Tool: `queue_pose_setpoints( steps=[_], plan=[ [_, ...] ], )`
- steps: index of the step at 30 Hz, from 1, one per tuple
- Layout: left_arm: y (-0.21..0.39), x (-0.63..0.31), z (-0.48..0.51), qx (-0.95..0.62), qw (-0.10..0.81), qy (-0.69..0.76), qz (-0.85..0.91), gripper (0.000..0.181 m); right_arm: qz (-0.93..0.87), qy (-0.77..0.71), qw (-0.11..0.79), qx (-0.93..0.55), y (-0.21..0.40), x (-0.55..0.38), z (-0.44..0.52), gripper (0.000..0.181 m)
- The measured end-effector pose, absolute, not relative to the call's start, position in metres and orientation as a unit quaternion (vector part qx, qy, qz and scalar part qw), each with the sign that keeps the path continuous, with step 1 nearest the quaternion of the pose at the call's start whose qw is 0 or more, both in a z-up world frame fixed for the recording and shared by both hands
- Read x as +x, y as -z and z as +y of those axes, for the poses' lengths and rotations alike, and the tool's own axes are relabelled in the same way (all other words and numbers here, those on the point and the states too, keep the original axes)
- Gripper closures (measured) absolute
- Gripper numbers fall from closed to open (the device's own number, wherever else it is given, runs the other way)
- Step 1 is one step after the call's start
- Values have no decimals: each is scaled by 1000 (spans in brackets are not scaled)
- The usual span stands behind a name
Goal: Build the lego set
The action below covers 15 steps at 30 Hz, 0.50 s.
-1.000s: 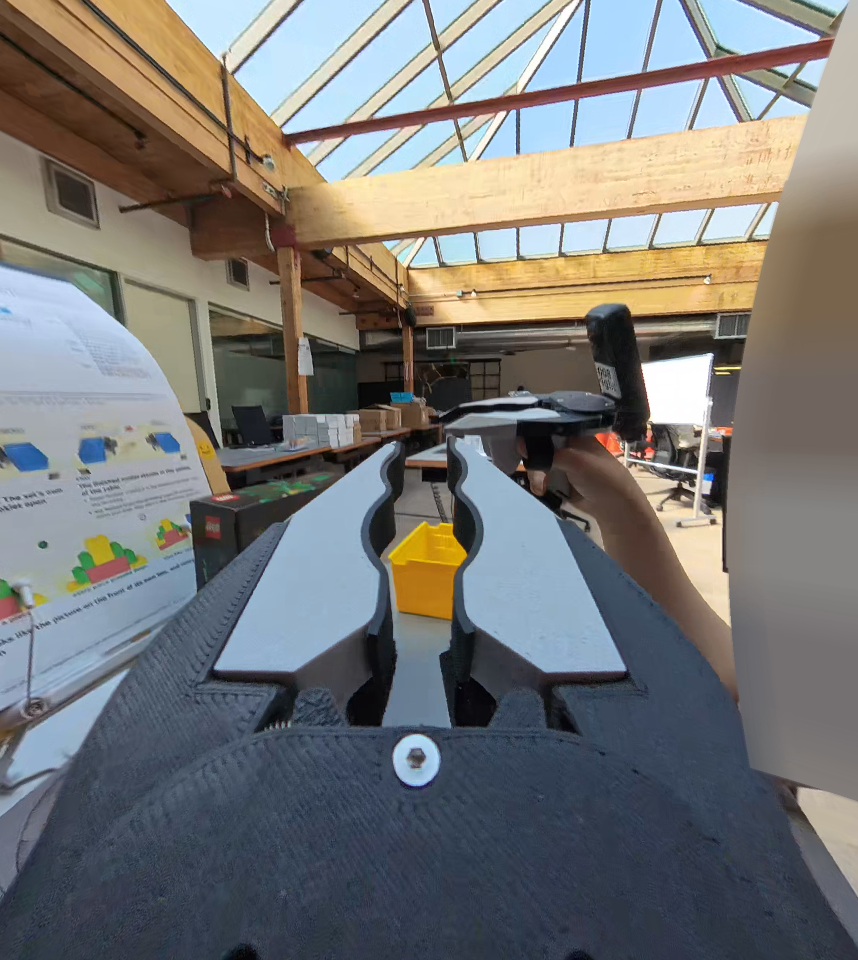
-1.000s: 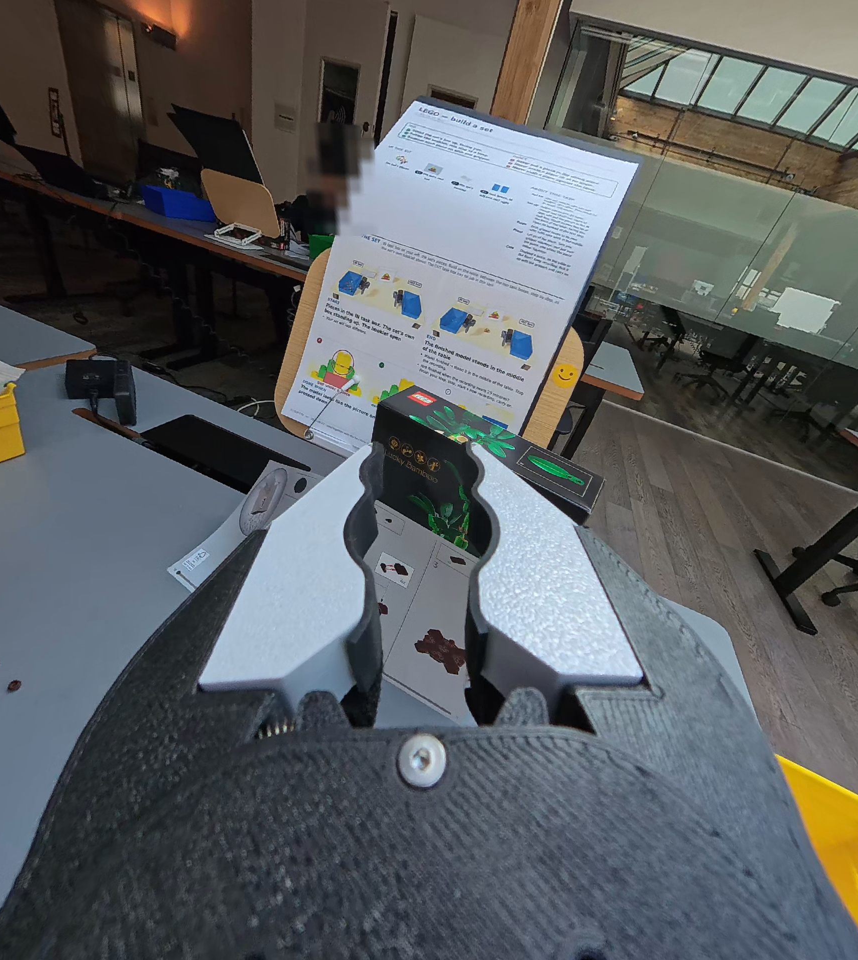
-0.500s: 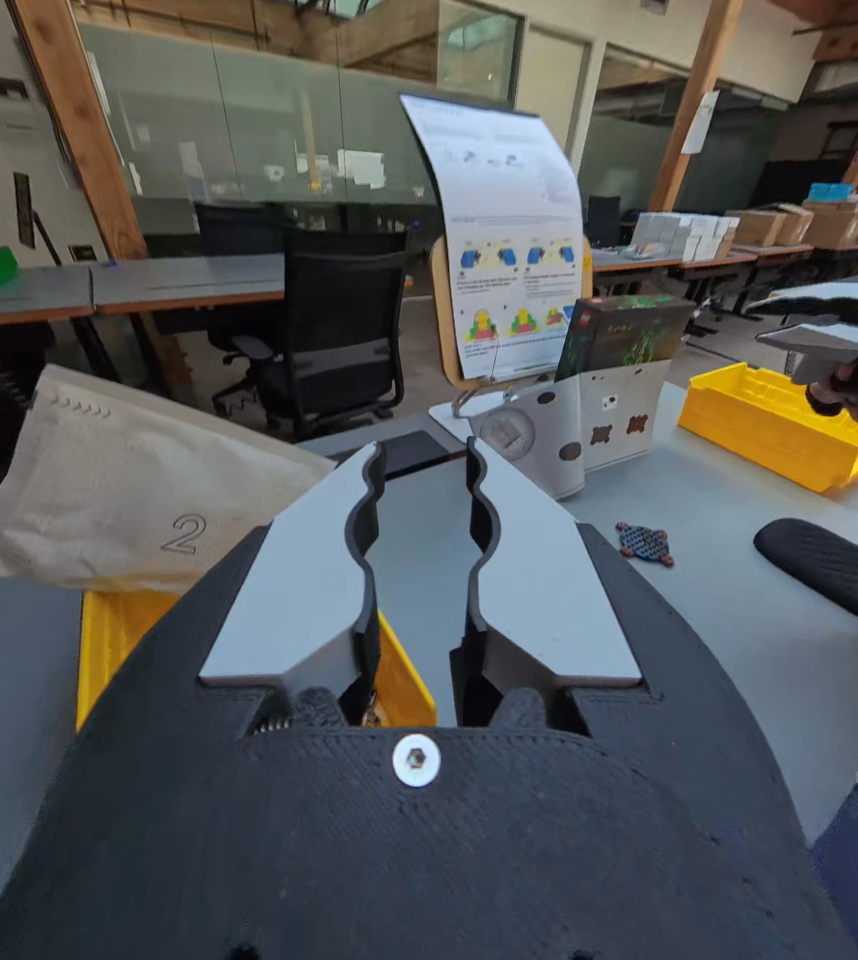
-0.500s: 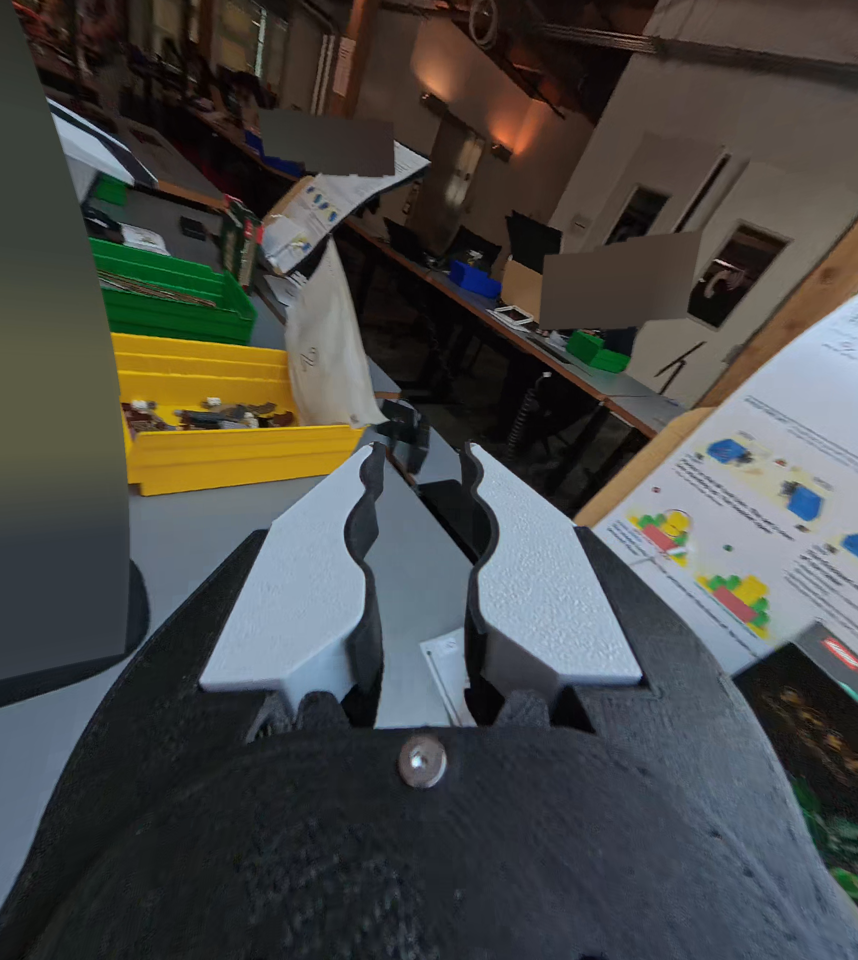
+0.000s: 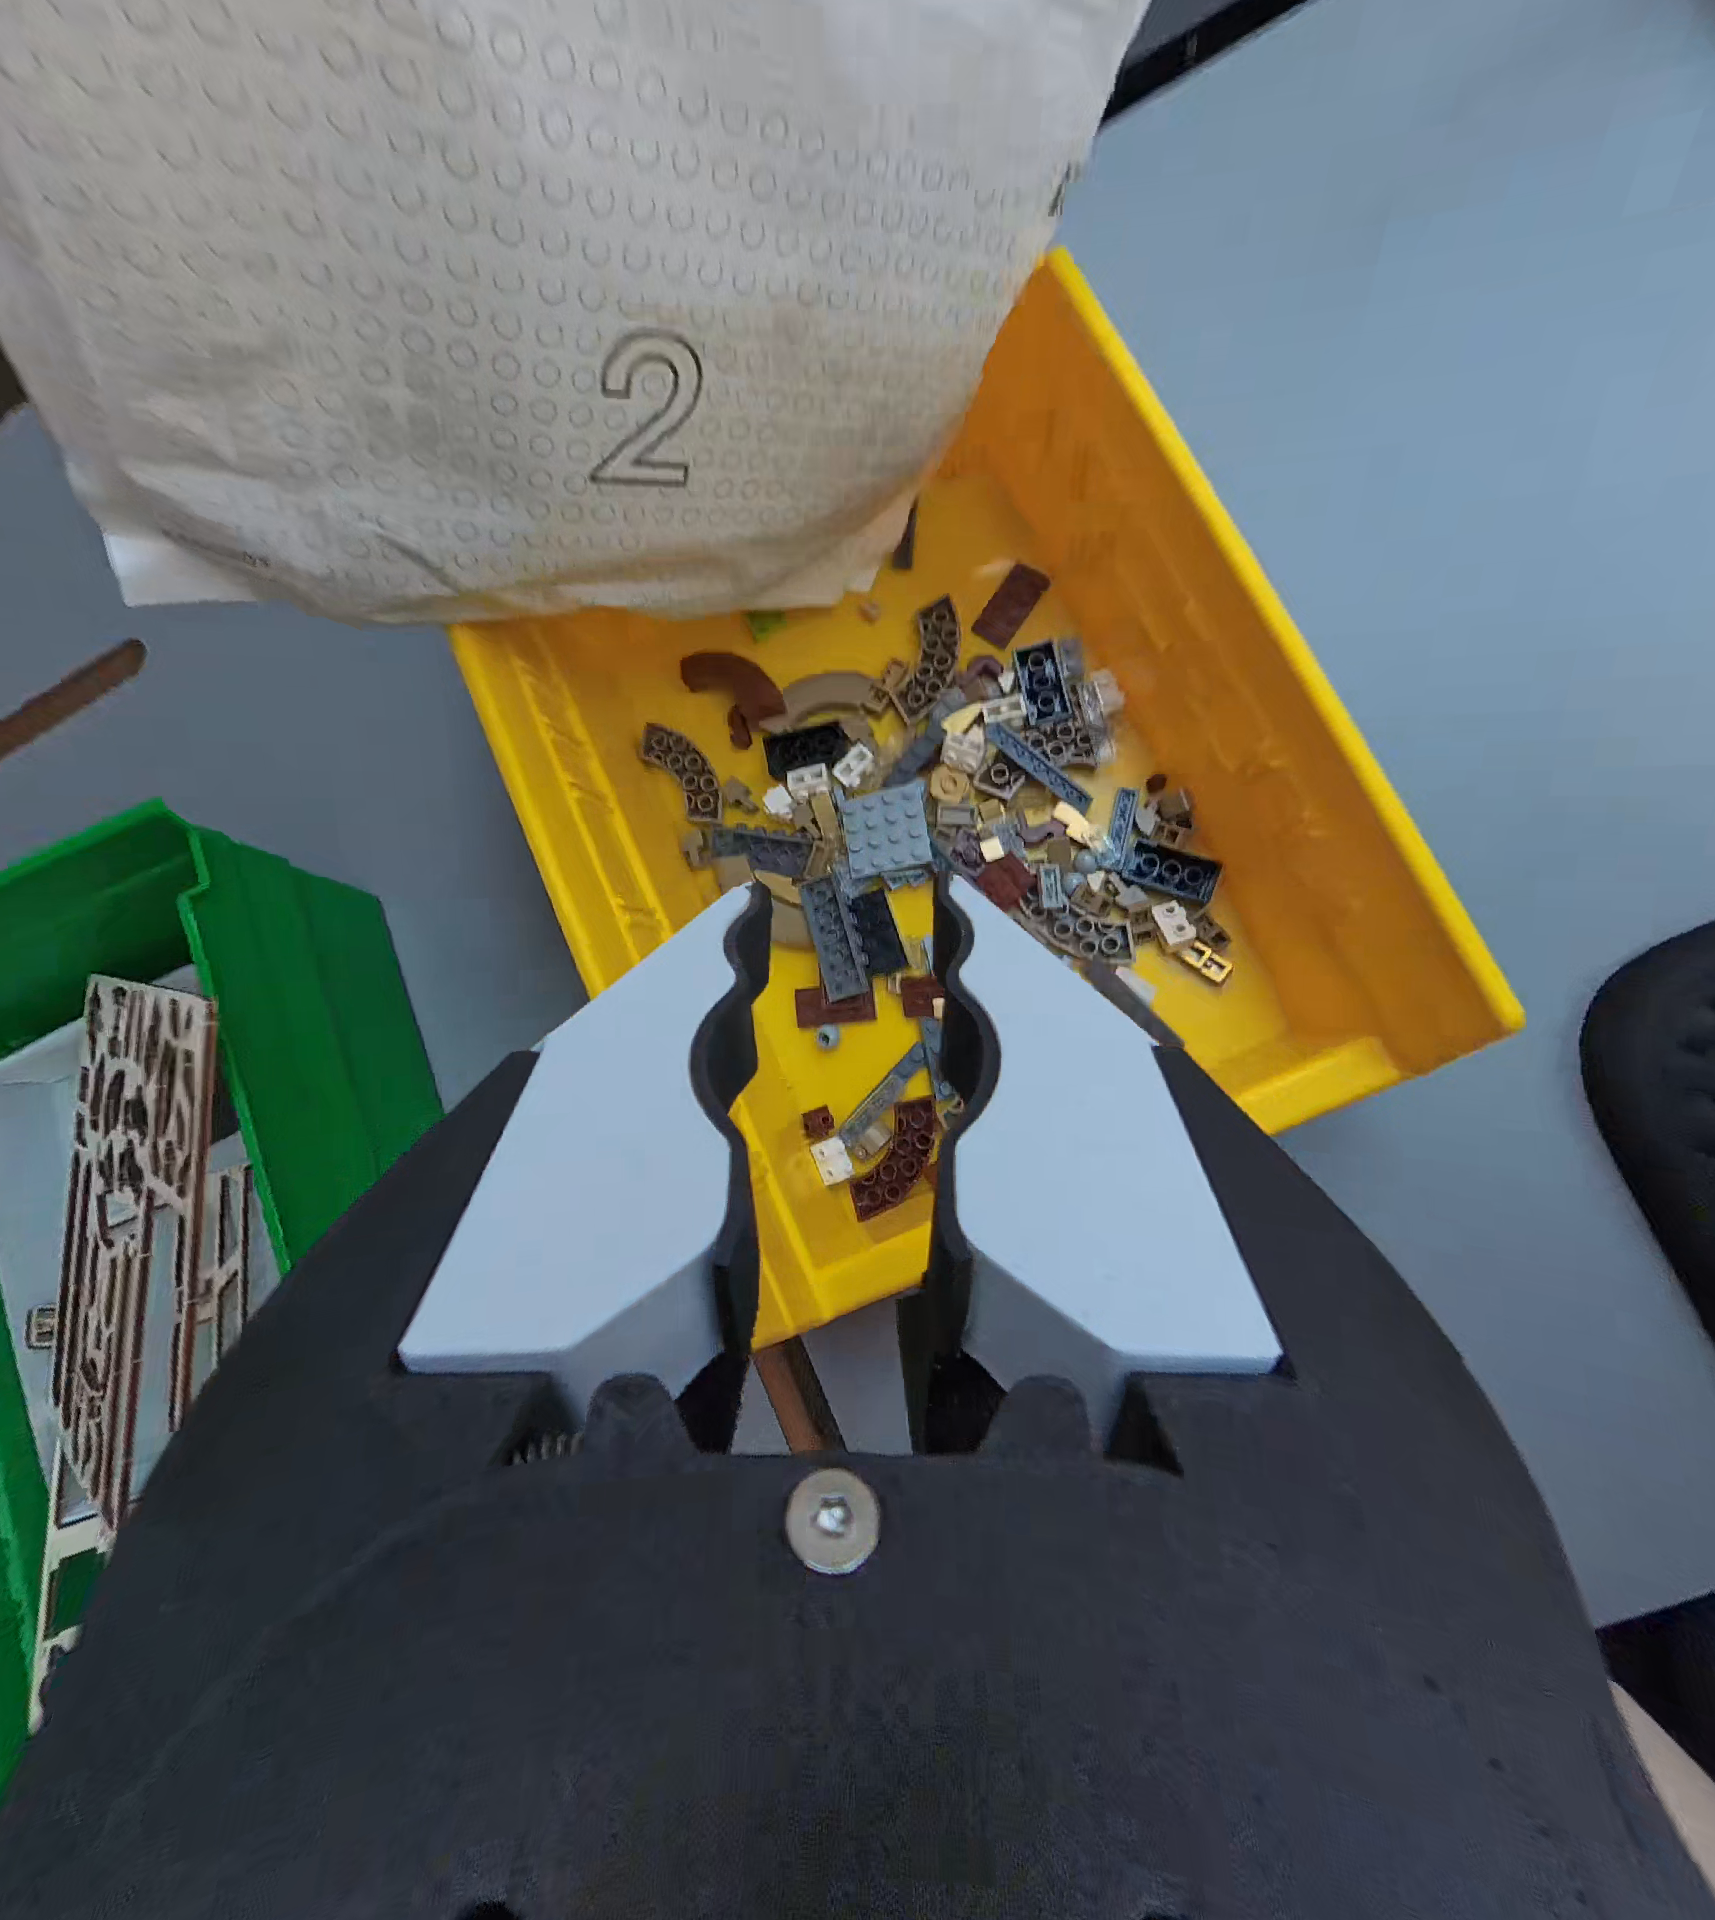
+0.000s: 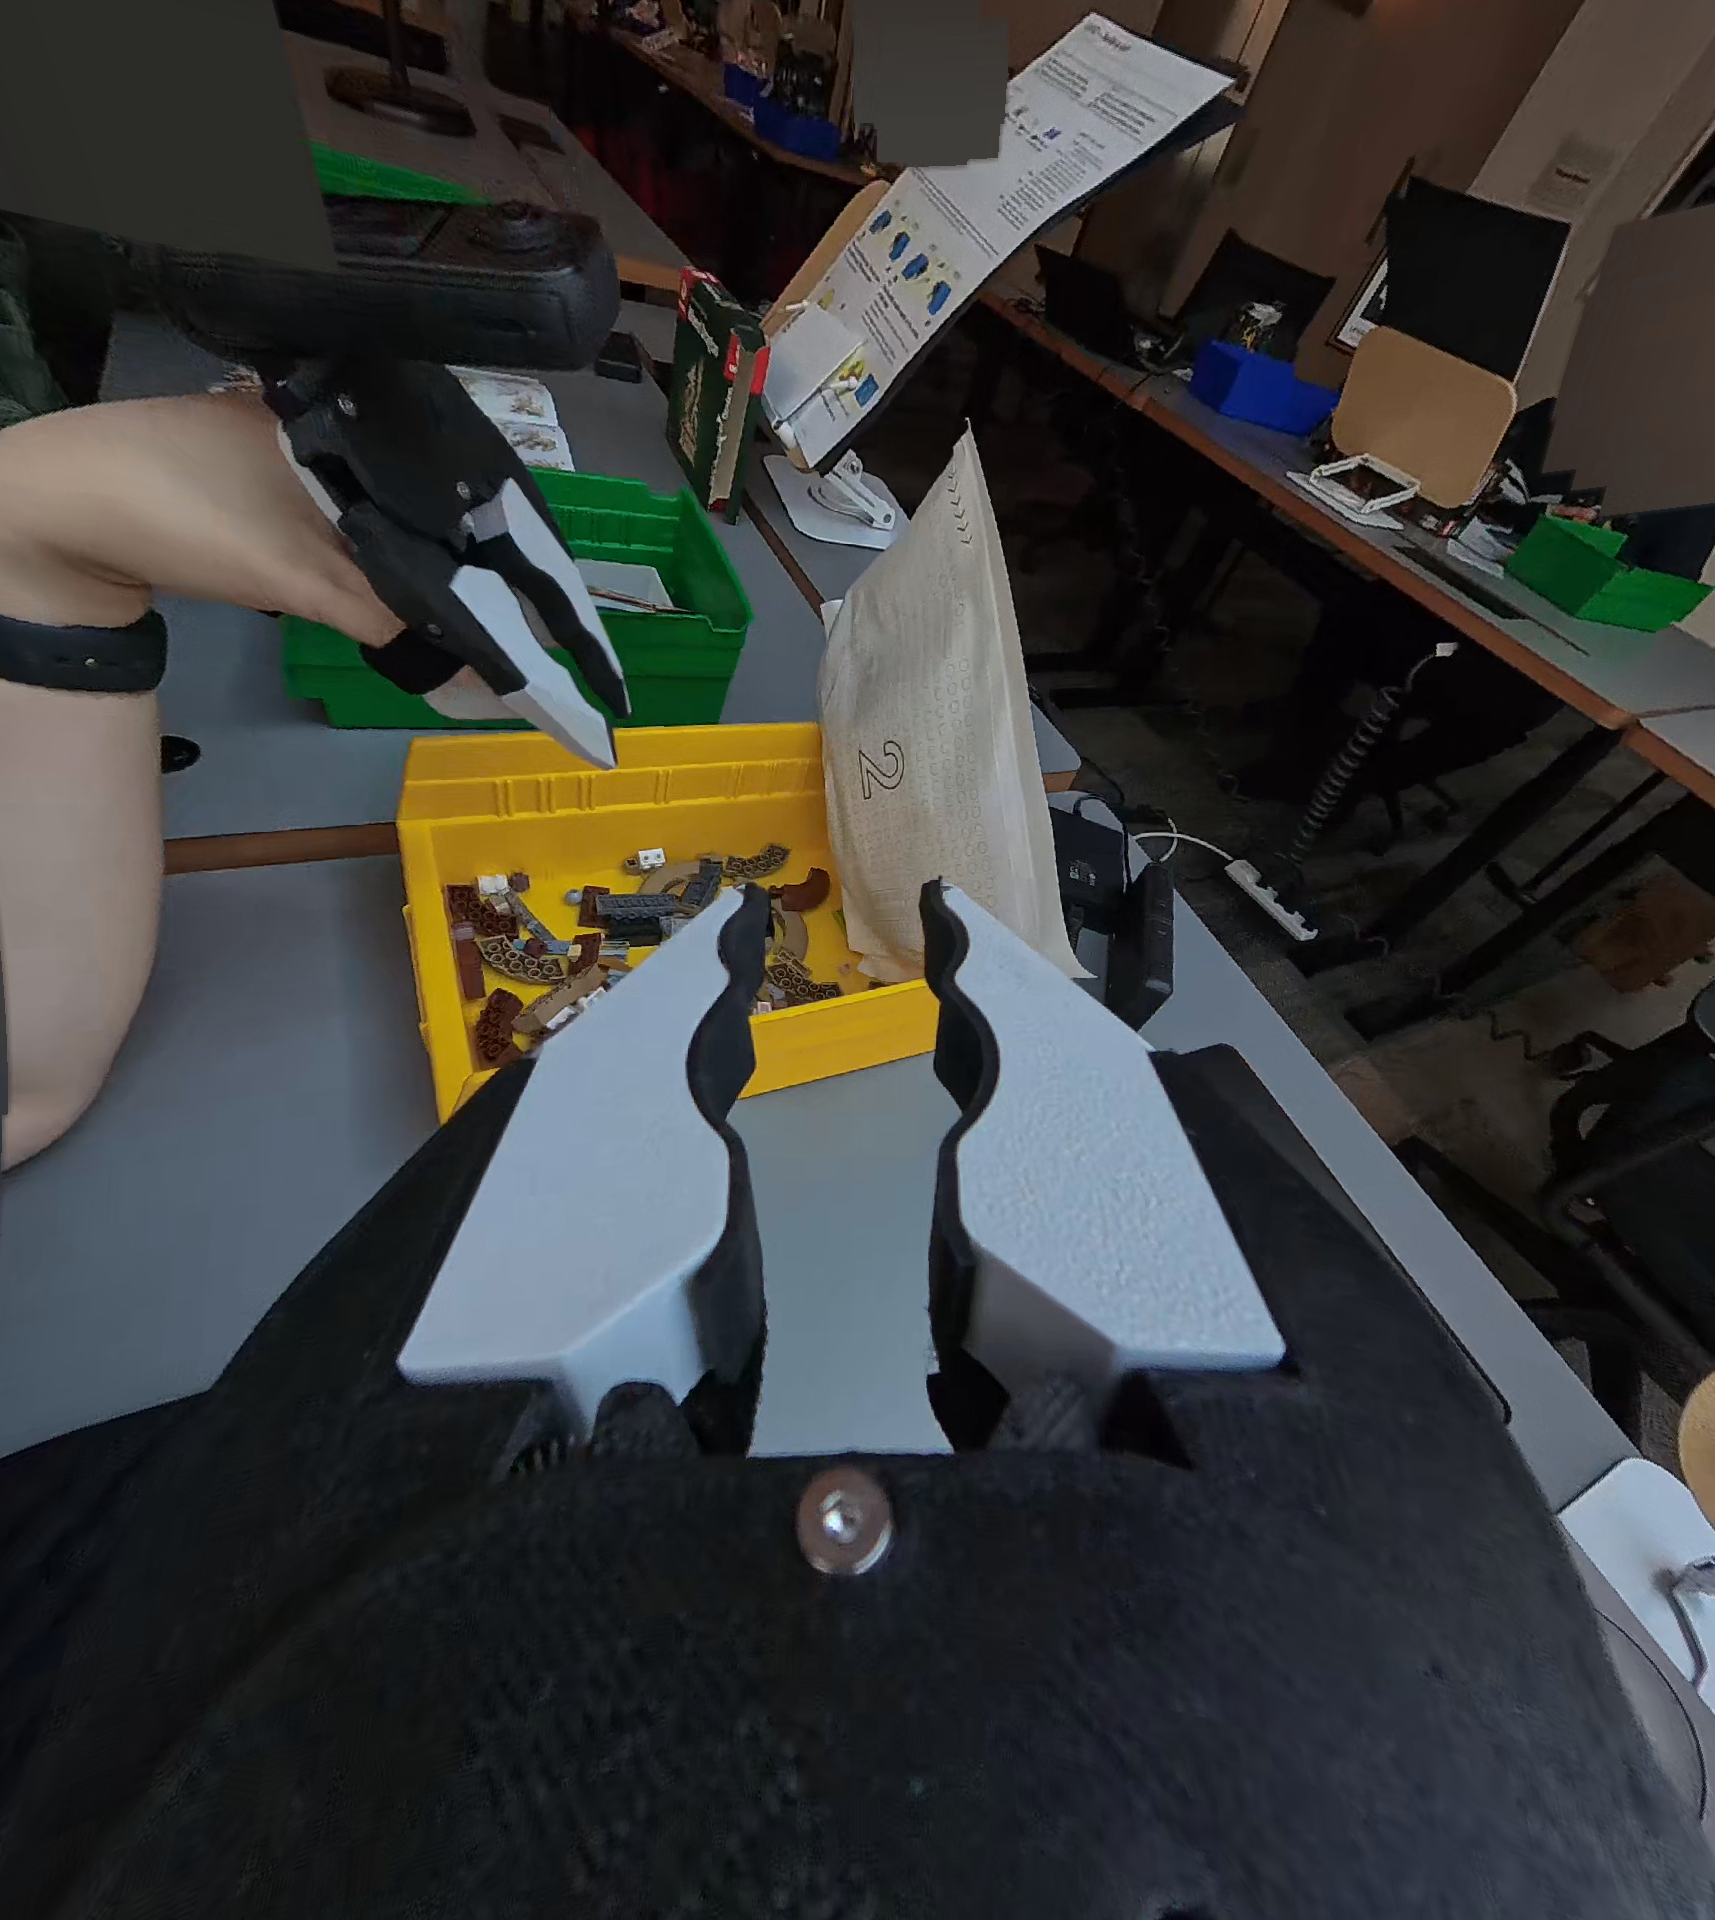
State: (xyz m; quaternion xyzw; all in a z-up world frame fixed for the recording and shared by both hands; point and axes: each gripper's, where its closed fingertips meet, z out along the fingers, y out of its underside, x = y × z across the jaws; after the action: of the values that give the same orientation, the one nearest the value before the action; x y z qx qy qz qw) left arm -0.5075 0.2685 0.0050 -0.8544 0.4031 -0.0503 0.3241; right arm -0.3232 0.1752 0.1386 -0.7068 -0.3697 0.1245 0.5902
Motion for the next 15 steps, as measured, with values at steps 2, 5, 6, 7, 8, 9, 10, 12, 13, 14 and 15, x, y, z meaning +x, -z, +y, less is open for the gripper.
queue_pose_setpoints(
  steps=[2,5,6,7,8,9,10,12,13,14,15],
  plan=[
    [20,-515,268,-874,263,38,407,153,-367,-113,578,-719,-130,-328,194,151],
    [47,-524,269,-901,194,25,387,152,-360,-123,564,-733,-115,-335,218,150],
    [54,-525,270,-905,178,25,386,154,-361,-134,564,-730,-112,-338,225,151],
    [61,-525,271,-908,163,25,386,157,-359,-139,553,-739,-109,-339,231,150],
    [69,-526,271,-911,141,22,387,156,-353,-140,548,-746,-107,-339,237,150],
    [78,-527,269,-914,115,18,390,156,-350,-142,554,-742,-109,-339,241,150],
    [87,-528,266,-915,88,15,393,152,-352,-149,559,-735,-110,-342,243,150],
    [104,-530,262,-916,40,12,398,146,-371,-162,548,-732,-106,-348,238,150],
    [112,-532,263,-917,23,4,397,145,-384,-161,539,-733,-102,-348,235,150],
    [118,-535,265,-919,10,-7,394,142,-387,-154,536,-735,-100,-346,235,150],
    [124,-538,268,-920,-2,-16,391,141,-380,-144,539,-737,-101,-342,237,150]
  ],
)
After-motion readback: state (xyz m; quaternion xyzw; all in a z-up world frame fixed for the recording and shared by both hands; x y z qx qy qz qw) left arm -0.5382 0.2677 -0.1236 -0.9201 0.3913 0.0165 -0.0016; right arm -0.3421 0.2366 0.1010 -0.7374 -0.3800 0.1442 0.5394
